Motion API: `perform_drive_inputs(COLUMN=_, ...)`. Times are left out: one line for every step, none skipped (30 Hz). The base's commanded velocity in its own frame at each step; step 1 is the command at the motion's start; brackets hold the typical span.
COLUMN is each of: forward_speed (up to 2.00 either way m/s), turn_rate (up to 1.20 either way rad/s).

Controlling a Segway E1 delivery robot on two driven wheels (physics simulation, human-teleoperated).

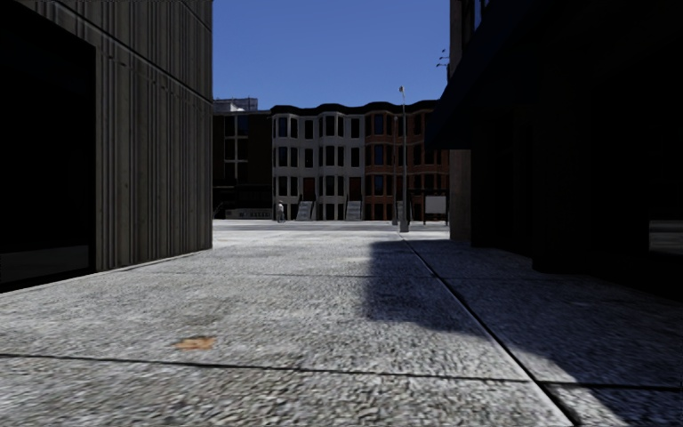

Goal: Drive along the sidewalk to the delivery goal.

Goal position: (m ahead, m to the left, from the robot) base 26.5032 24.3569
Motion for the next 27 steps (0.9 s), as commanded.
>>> perform_drive_inputs(forward_speed=2.0, turn_rate=0.0)
perform_drive_inputs(forward_speed=2.0, turn_rate=0.0)
perform_drive_inputs(forward_speed=2.0, turn_rate=0.0)
perform_drive_inputs(forward_speed=2.0, turn_rate=0.0)
perform_drive_inputs(forward_speed=2.0, turn_rate=0.0)
perform_drive_inputs(forward_speed=2.0, turn_rate=0.0)
perform_drive_inputs(forward_speed=2.0, turn_rate=0.0)
perform_drive_inputs(forward_speed=2.0, turn_rate=0.0)
perform_drive_inputs(forward_speed=2.0, turn_rate=0.0)
perform_drive_inputs(forward_speed=2.0, turn_rate=0.0)
perform_drive_inputs(forward_speed=2.0, turn_rate=0.0)
perform_drive_inputs(forward_speed=2.0, turn_rate=0.0)
perform_drive_inputs(forward_speed=2.0, turn_rate=0.0)
perform_drive_inputs(forward_speed=2.0, turn_rate=0.0)
perform_drive_inputs(forward_speed=2.0, turn_rate=0.0)
perform_drive_inputs(forward_speed=2.0, turn_rate=0.0)
perform_drive_inputs(forward_speed=2.0, turn_rate=0.0)
perform_drive_inputs(forward_speed=2.0, turn_rate=0.0)
perform_drive_inputs(forward_speed=2.0, turn_rate=0.0)
perform_drive_inputs(forward_speed=2.0, turn_rate=0.0)
perform_drive_inputs(forward_speed=2.0, turn_rate=0.0)
perform_drive_inputs(forward_speed=2.0, turn_rate=0.0)
perform_drive_inputs(forward_speed=2.0, turn_rate=0.0)
perform_drive_inputs(forward_speed=2.0, turn_rate=0.0)
perform_drive_inputs(forward_speed=2.0, turn_rate=0.0)
perform_drive_inputs(forward_speed=2.0, turn_rate=0.0)
perform_drive_inputs(forward_speed=2.0, turn_rate=0.0)
